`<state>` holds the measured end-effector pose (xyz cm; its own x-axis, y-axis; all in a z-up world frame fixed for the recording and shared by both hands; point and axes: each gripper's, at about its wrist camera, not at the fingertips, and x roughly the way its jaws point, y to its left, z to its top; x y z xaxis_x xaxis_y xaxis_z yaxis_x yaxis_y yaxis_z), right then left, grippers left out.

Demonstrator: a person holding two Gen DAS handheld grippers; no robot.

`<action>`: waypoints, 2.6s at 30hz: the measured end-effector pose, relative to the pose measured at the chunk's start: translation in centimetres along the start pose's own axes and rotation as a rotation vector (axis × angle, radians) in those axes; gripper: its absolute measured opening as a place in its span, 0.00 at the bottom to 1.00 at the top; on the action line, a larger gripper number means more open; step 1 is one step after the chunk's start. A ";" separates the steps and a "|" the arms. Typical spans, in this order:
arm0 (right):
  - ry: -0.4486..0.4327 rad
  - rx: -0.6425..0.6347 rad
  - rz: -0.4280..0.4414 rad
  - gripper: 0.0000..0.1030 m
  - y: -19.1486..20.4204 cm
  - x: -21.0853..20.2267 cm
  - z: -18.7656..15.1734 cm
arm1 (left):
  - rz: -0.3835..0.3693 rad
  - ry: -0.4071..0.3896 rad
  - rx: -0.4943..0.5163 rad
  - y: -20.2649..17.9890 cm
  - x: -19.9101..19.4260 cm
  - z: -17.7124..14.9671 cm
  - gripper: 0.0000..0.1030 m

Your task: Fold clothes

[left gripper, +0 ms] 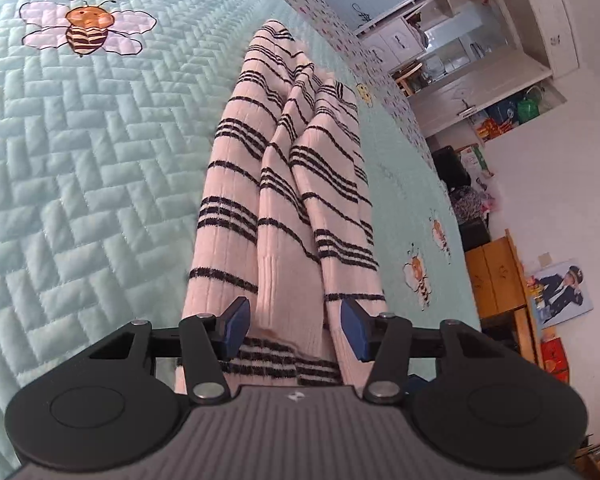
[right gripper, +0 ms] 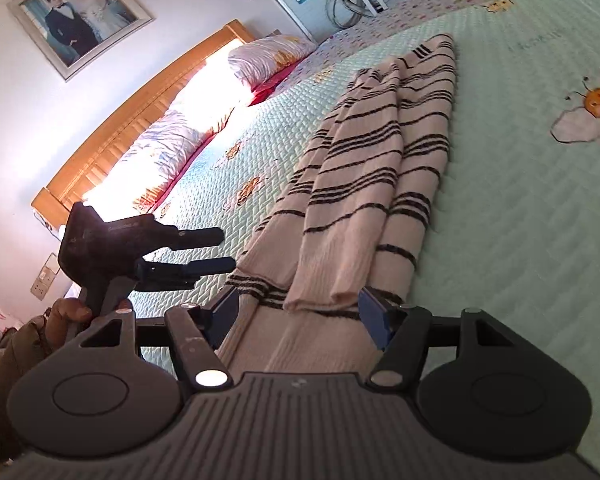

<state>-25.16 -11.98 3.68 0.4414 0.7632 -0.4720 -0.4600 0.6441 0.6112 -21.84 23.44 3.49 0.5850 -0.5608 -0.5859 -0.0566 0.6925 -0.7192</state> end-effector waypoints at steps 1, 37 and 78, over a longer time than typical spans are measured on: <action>0.004 0.002 0.003 0.65 0.2 0.3 -0.1 | 0.012 0.009 0.017 -0.3 0.7 0.1 0.50; -0.024 0.063 -0.031 0.66 -1.1 -0.1 -1.0 | 0.023 0.042 -0.107 1.0 0.8 -1.1 0.12; -0.098 0.142 0.003 0.67 -2.8 -0.6 0.8 | 0.077 0.109 -0.131 2.6 0.2 -0.7 0.05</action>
<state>-23.54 -14.29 2.73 0.5166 0.7517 -0.4100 -0.3507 0.6226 0.6995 -22.46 24.78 1.24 0.4837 -0.5593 -0.6732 -0.2070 0.6743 -0.7089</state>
